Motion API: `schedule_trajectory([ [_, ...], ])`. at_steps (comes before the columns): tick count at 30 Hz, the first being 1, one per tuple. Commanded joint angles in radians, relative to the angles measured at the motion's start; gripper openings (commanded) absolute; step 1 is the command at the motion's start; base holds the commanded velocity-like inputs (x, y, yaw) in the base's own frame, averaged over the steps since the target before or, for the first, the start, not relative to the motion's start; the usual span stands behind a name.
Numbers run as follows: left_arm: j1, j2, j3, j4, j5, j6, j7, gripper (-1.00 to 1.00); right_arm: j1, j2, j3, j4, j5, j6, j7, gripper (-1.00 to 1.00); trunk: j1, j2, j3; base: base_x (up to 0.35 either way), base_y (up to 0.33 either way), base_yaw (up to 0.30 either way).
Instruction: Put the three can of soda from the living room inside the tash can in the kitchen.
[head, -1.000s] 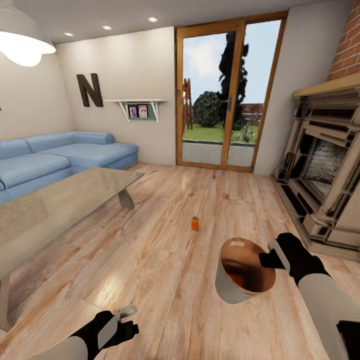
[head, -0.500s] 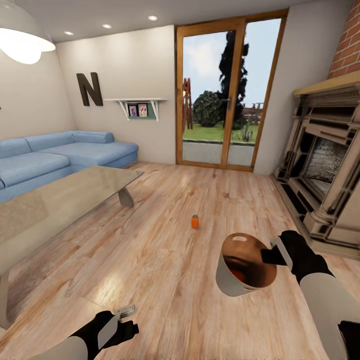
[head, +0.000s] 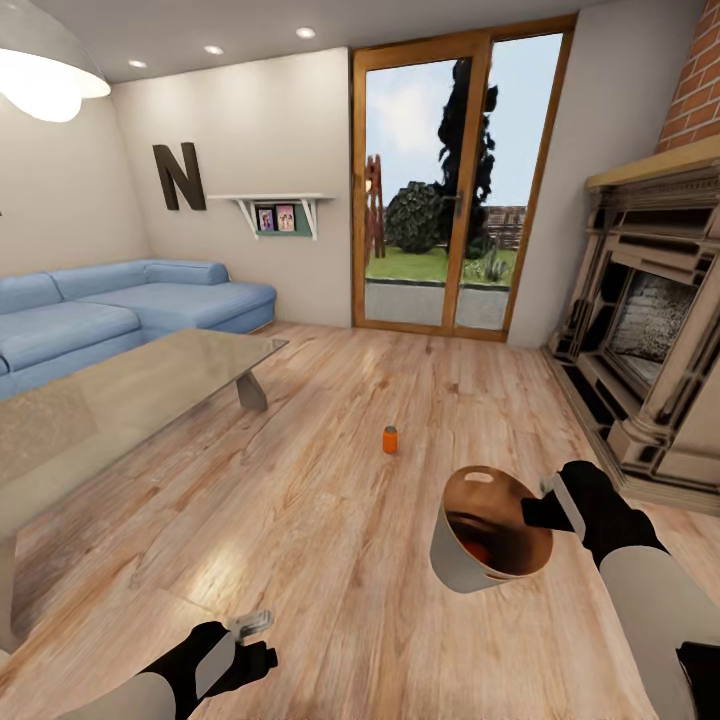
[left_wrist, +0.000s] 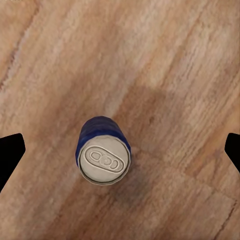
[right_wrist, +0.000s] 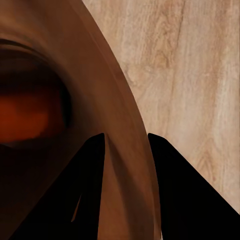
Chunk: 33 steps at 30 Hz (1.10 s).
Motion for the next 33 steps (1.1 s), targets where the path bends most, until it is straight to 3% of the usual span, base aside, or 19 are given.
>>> schedule_trajectory([
  [1,0.0,0.0,0.0,0.0,0.0,0.0,0.0,1.0,0.0,0.0,0.0,-0.001,-0.02,0.0,0.005,-1.0,0.0,0.0,0.0,0.0,0.0,0.0],
  [12,0.0,-0.001,-0.001,0.0,-0.001,-0.001,0.0,1.0,0.001,-0.003,-0.008,0.0,-0.021,0.0,0.016,-1.0,0.0,0.0,0.0,0.0,0.0,0.0],
  [27,0.0,-0.002,-0.002,0.0,-0.003,-0.001,0.0,1.0,0.002,-0.005,-0.009,0.0,-0.021,0.0,0.021,-1.0,0.057,-0.105,-0.047,0.0,0.0,0.0],
  [33,0.0,-0.003,-0.002,0.0,-0.003,-0.001,0.0,1.0,0.002,-0.005,-0.009,0.0,-0.021,0.0,0.021,-1.0,0.06,-0.106,-0.07,0.0,0.0,0.0],
])
